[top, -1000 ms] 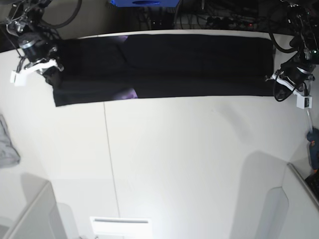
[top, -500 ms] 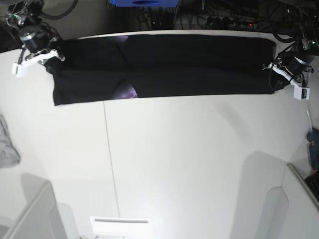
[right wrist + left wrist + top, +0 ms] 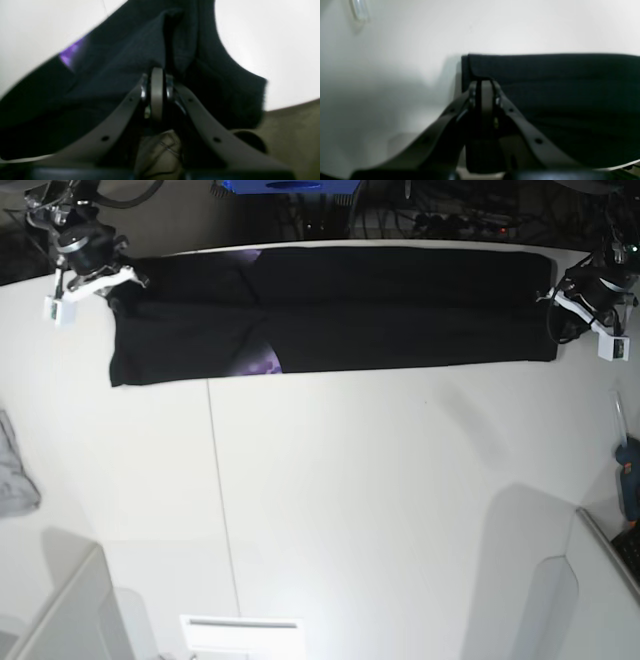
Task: Fold the T-shirt properly
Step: 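Lower the hem onto the folded shirt and open both grippers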
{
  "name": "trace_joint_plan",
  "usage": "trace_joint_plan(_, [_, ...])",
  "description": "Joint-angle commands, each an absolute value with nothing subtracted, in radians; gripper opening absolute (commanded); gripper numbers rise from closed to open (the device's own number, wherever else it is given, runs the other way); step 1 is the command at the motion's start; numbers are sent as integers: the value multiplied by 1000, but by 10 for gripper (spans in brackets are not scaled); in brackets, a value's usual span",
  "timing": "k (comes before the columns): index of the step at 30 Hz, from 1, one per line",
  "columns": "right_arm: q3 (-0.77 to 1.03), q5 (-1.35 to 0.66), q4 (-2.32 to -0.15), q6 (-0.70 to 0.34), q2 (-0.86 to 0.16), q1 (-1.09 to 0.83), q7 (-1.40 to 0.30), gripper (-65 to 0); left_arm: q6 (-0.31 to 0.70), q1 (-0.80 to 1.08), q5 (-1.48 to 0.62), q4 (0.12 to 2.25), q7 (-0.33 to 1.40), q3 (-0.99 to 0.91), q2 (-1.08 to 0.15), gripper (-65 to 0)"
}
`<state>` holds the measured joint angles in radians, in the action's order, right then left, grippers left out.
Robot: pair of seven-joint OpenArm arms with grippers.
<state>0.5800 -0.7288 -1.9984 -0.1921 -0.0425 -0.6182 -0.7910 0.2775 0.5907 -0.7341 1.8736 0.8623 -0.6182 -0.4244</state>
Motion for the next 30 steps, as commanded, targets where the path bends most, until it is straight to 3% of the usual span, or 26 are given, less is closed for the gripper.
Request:
trace_joint_plan(1, [584,-722,-2011,-199,-42,-622,-776,-650,277,593,-739,1888,845,-627,-441,-650])
trace_joint_plan(17, [588,-656,-2011,-199,-15,-615,-779,-650,277,595,-737,1880,845,-567,-444,-650])
trace_joint_plan(20, [591,-656,-2011,-199,-15,-615,-777,-485,277,610,-737,1886,845,-567,-447,-650])
trace_joint_plan(22, [593,-656,-2011,-199,-15,-615,-776,-416,277,613,-737,1893,843,-568,-446,-540])
trace_joint_plan(26, [638,-656,-2011,-199,8,-610,-773,-414,277,618,-737,1900,843,-610,-441,-313])
trace_joint_plan(30, [653,-654,-2012,-200,13,-611,-694,-413,277,618,-746,1905,843,-708,-438,-194])
